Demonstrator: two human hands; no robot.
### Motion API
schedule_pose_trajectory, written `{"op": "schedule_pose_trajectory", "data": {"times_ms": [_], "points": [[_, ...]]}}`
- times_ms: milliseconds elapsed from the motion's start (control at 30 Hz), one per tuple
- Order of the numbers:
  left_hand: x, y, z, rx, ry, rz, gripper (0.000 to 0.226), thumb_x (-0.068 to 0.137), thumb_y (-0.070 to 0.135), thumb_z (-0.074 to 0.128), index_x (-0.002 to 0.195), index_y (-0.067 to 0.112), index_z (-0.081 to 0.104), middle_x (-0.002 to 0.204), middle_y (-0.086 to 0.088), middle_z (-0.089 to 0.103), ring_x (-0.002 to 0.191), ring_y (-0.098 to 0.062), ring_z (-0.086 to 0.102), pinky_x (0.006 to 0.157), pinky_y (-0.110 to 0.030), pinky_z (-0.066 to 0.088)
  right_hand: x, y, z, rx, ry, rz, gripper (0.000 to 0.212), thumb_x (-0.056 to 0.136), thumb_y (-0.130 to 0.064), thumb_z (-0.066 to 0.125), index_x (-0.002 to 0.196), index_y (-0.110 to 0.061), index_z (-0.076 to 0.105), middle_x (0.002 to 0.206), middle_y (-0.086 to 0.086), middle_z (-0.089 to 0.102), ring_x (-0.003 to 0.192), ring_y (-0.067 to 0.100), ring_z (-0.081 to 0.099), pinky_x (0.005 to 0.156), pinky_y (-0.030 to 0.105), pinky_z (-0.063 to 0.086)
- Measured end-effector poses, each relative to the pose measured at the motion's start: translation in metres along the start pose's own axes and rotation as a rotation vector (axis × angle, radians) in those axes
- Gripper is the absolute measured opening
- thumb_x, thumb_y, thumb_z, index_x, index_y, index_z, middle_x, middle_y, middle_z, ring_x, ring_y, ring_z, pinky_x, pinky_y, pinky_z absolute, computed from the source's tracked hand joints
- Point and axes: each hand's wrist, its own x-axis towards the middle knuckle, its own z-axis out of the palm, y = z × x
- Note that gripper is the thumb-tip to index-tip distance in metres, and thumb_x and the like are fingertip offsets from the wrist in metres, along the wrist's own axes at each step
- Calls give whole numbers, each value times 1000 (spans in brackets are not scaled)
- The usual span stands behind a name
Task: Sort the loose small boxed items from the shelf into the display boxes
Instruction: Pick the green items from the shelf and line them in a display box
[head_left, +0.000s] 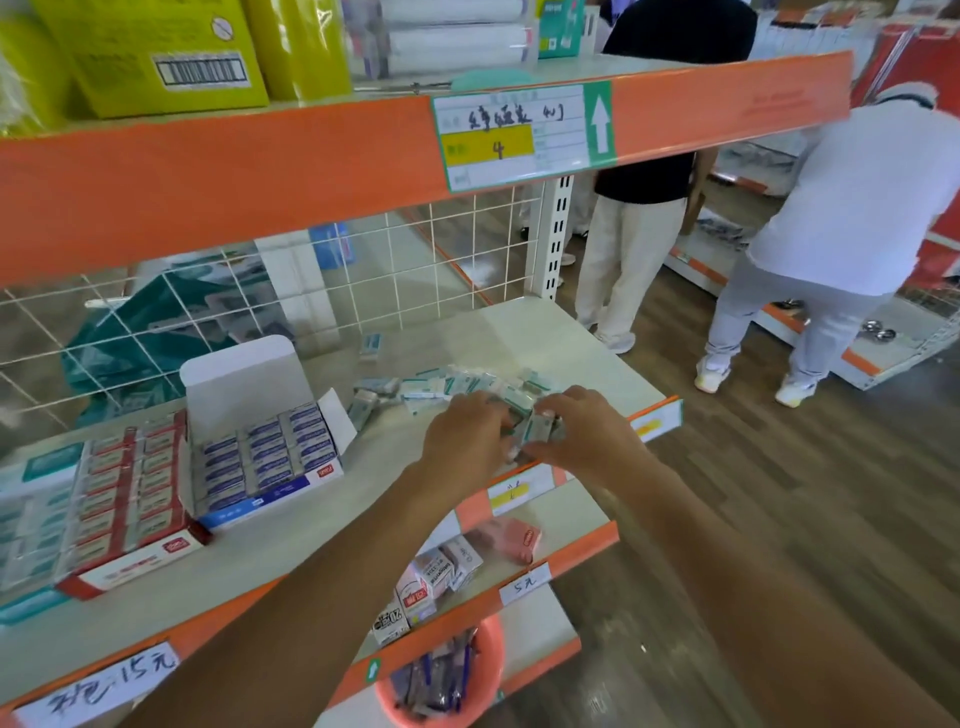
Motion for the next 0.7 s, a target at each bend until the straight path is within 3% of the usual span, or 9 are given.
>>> {"op": "schedule_pose_trajectory", "data": {"times_ms": [67,233,367,500,633,700], "points": [[-2,0,0,15,6,-7,25,90,32,58,107,15,66,113,-7,55,110,-28,47,82,-36,45,1,2,4,24,26,-1,57,75,-48,74,126,-29,57,117,0,50,114,20,47,85,36,48],[-6,5,1,23,-19,60,37,88,44,59,109,14,66,111,-5,55,107,-26,47,76,-34,44,1,7,11,55,134,-23,58,73,-45,75,126,-26,58,114,5,49,103,24,53,81,39,51],[-9,0,-3,45,-34,56,33,89,29,58,118,14,63,115,-7,55,109,-28,50,76,-33,43,0,11,12,132,198,-57,53,75,-38,76,124,-24,60,113,5,49,100,23,53,79,38,51],[-9,-3,-7,58,-75,30,35,86,39,62,105,10,64,98,-7,54,96,-27,55,66,-31,40,-3,8,13,157,285,-71,47,79,-38,72,125,-31,60,112,2,50,101,17,51,77,35,52],[-7,0,-17,103,-105,35,30,87,36,62,96,8,60,85,-7,50,91,-29,58,61,-30,34,-5,1,15,171,322,-111,45,81,-38,71,125,-32,61,113,0,49,89,13,55,72,28,54],[-11,-5,-18,39,-92,16,31,85,40,63,90,9,60,79,-8,54,86,-30,60,59,-28,33,-5,-2,15,210,339,-147,42,81,-34,73,122,-29,65,112,1,50,85,13,58,70,14,48]]}}
